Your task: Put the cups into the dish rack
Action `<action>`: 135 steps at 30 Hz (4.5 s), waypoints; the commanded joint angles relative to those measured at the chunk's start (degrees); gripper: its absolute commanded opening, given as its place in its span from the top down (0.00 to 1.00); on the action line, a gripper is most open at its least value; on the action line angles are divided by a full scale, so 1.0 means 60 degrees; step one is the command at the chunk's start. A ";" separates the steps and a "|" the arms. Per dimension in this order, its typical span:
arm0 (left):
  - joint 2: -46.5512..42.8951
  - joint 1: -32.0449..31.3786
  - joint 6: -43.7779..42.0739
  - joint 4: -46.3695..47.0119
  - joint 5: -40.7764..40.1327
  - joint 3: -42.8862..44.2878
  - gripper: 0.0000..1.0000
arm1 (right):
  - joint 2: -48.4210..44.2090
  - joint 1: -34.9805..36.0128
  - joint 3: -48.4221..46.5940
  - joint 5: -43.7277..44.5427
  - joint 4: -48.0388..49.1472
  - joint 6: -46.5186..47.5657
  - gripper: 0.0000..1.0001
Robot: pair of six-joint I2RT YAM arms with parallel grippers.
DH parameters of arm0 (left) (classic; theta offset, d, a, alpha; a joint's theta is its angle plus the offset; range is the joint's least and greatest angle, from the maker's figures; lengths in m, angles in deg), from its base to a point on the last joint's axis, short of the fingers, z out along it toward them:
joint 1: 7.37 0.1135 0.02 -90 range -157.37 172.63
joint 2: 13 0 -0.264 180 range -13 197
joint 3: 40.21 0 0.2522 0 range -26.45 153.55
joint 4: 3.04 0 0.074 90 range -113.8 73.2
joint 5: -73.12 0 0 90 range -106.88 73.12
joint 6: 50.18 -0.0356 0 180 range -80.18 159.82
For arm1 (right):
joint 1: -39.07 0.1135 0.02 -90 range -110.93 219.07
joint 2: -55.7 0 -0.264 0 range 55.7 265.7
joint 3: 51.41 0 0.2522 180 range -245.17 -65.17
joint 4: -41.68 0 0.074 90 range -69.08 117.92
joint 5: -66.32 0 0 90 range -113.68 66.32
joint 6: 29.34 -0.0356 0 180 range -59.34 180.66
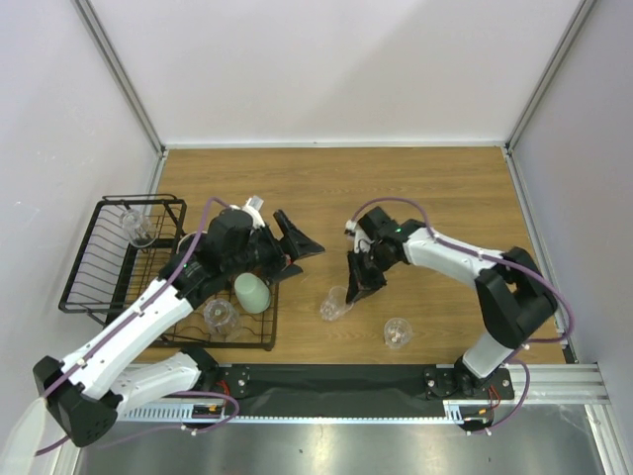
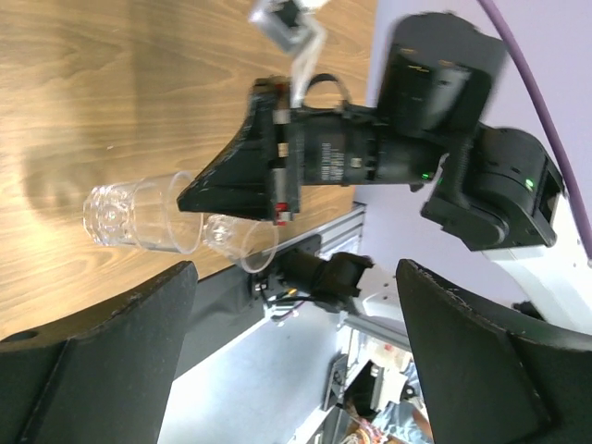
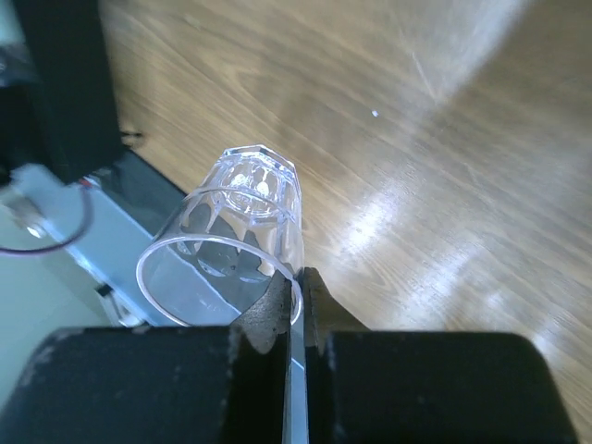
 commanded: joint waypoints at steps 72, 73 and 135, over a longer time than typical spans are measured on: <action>-0.1385 -0.0662 0.6628 0.4672 -0.2433 -0.1060 1.00 | -0.3456 -0.0990 -0.2568 -0.1820 0.2588 -0.2362 0.52; -0.1370 -0.0662 0.6511 0.4511 -0.2419 -0.0944 1.00 | -0.3471 -0.1019 -0.2612 -0.1805 0.2500 -0.2318 0.40; -0.0446 0.5490 -0.4799 -0.6771 -1.1033 0.4085 1.00 | -0.3208 -0.2499 -0.2099 -0.2245 0.0478 -0.1570 0.16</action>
